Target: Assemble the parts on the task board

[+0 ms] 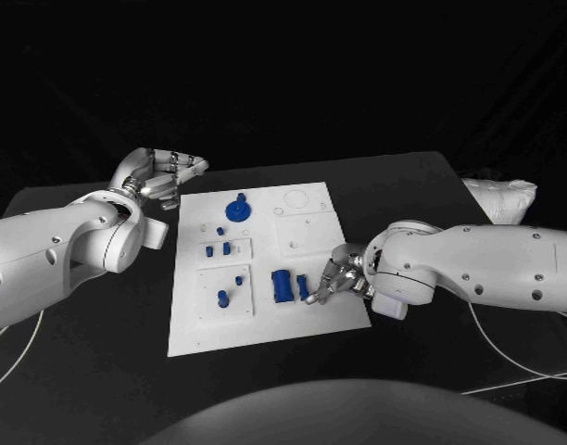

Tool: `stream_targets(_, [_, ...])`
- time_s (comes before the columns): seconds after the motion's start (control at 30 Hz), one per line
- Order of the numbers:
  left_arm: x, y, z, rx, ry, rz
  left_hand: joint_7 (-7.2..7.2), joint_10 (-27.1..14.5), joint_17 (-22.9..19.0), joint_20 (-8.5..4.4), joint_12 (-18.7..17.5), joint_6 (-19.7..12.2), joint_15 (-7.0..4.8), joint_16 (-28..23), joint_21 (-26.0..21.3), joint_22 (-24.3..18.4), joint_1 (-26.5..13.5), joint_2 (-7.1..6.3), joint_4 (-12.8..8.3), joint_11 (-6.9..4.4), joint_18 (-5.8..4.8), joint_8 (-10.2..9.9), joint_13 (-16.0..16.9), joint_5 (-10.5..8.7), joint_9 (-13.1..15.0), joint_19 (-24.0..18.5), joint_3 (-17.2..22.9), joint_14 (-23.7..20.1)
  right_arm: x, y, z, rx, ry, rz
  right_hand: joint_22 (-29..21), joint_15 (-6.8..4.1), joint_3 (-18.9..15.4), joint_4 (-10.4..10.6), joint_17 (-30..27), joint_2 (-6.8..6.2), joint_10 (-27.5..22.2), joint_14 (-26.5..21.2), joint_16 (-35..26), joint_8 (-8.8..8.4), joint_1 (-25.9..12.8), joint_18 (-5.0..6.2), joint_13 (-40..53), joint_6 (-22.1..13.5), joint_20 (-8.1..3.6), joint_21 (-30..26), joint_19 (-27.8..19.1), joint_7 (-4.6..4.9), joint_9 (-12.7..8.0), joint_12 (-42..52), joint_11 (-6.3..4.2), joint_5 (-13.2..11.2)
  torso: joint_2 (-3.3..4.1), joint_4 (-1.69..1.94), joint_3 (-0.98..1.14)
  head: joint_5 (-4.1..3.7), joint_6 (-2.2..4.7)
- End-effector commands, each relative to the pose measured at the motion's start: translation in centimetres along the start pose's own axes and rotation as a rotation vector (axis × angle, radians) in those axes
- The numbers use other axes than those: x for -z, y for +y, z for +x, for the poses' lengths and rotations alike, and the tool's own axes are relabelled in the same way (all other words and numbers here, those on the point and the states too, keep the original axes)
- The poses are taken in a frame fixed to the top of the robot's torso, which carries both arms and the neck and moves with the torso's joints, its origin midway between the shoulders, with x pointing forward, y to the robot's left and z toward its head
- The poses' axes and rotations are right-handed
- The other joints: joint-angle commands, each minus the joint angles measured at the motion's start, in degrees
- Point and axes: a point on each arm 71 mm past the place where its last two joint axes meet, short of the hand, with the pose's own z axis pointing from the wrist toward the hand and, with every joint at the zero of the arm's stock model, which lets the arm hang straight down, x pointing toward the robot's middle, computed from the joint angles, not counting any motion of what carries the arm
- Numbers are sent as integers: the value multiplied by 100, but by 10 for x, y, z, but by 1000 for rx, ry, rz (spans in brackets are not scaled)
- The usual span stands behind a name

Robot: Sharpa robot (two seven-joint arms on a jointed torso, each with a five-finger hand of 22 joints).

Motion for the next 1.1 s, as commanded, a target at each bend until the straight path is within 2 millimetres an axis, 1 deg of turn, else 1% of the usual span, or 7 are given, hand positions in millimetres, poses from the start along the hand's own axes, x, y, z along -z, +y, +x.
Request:
stream_targets(0.03, [0, -2, 2, 5, 16, 11, -26, -23, -7, 2, -11, -4, 19, -18, -20, 896, 12, 57, -8, -10, 59, 28, 7, 25, 8, -29, -34, -38, -1, 1, -1, -2, -13, -16, 1509, -26, -35, 25, 1510, -41, 620, 608, 23, 13, -83, -81, 1475, -3, -23, 26, 599, -23, 10, -22, -50, -16, 0, 1, -2, -4, 0])
stream_targets(0.27, [0, -2, 2, 5, 16, 11, -26, -23, -7, 2, -11, -4, 19, -18, -20, 896, 12, 57, -8, -10, 59, 28, 7, 25, 8, -29, -34, -38, -4, 2, -3, -4, -24, -21, 1509, -21, -97, 104, 1510, -33, 620, 608, 23, 0, -221, -81, 1475, 3, -21, 26, 599, -11, 35, -22, -42, -20, 3, 5, -2, -4, 0])
stream_targets(0.6, [0, -2, 2, 5, 16, 10, -26, -23, -7, 2, -11, -4, 19, -18, -20, 896, 12, 57, -8, -10, 59, 28, 7, 25, 8, -29, -34, -38, -5, 3, -4, -1, -24, -19, 1509, -19, -118, 120, 1510, -35, 620, 608, 23, -4, -252, -81, 1475, 5, -20, 26, 599, -12, 45, -22, -40, -19, -2, 2, -2, -5, 0])
stream_targets(0.77, [0, -2, 2, 5, 16, 10, -26, -23, -7, 2, -11, -4, 19, -18, -20, 896, 12, 57, -8, -10, 59, 28, 7, 25, 8, -29, -34, -38, -6, 3, -4, 5, -21, -7, 1509, -23, -74, 67, 1510, 15, 620, 608, 23, -14, -164, -81, 1475, 3, -20, 26, 599, -29, 61, -22, -52, -17, 0, 3, 0, -9, 0])
stream_targets(0.9, [0, -2, 2, 5, 16, 10, -26, -23, -7, 2, -11, -4, 19, -18, -20, 896, 12, 57, -8, -10, 59, 28, 7, 25, 8, -29, -34, -38, -7, 3, -4, 14, -21, 3, 1509, -32, 2, -25, 1510, 74, 620, 608, 23, -32, -21, -81, 1475, -5, -25, 26, 599, -46, 74, -22, -67, -14, 1, 2, -1, -17, 0])
stream_targets(1.1, [-1, -2, 2, 5, 17, 10, -26, -23, -7, 2, -11, -4, 19, -18, -20, 896, 12, 57, -8, -10, 59, 28, 7, 25, 8, -29, -34, -38, -8, 4, -4, 21, -22, 8, 1509, -36, 35, -65, 1510, 101, 620, 608, 23, -47, 32, -81, 1475, -9, -28, 26, 599, -48, 80, -22, -70, -12, 2, 4, 0, -19, 0])
